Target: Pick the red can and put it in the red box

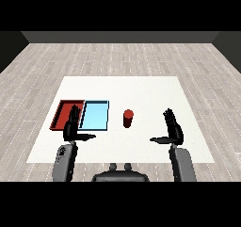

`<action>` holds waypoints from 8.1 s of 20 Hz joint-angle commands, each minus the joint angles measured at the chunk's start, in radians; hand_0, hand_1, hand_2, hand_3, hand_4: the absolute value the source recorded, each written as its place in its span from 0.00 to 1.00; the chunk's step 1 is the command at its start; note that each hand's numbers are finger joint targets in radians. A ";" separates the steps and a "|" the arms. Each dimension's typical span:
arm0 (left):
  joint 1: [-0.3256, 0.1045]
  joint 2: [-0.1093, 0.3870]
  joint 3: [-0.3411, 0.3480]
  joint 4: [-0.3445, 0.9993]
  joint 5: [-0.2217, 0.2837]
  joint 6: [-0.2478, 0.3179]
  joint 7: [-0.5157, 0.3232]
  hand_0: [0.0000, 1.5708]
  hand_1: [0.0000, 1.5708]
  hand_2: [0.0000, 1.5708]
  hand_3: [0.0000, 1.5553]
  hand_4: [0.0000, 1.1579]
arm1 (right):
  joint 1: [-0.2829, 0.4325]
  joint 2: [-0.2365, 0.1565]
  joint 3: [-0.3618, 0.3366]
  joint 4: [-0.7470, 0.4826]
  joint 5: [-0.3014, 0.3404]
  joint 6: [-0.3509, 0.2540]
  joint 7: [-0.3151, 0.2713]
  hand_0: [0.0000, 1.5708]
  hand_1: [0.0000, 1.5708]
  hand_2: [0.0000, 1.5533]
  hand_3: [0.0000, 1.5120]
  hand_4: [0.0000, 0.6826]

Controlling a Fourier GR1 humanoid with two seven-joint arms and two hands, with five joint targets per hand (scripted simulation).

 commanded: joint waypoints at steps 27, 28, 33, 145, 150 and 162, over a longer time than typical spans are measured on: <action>0.003 -0.031 0.005 0.090 0.023 -0.013 -0.150 0.00 0.00 0.00 0.00 0.00 | -0.251 0.091 0.012 0.277 0.060 -0.041 0.014 0.00 0.00 0.00 0.00 0.00; 0.038 0.028 0.041 0.016 0.060 -0.061 -0.116 0.00 0.00 0.00 0.00 0.00 | -0.271 0.058 -0.027 0.293 0.009 -0.002 0.044 0.00 0.00 0.00 0.00 0.00; -0.029 -0.021 0.014 0.044 0.023 0.017 -0.078 0.00 0.00 0.00 0.00 0.00 | -0.237 0.120 -0.004 0.398 0.015 -0.006 -0.079 0.00 0.00 0.00 0.00 0.00; 0.002 0.021 0.030 -0.023 0.088 -0.036 -0.057 0.00 0.00 0.00 0.00 0.00 | -0.733 0.056 0.559 0.845 -0.460 -0.630 -0.182 0.98 0.98 0.94 0.91 0.85; 0.021 -0.022 -0.060 -0.113 0.040 -0.008 0.007 0.00 0.00 0.00 0.00 0.00 | -0.668 -0.037 0.558 0.596 -0.439 -0.644 -0.145 0.98 0.98 0.95 0.92 0.91; -0.021 -0.051 -0.225 -0.215 -0.033 0.083 0.217 0.00 0.00 0.00 0.00 0.00 | -0.543 -0.038 0.539 0.243 -0.249 -0.728 -0.012 0.92 0.92 0.90 0.91 0.92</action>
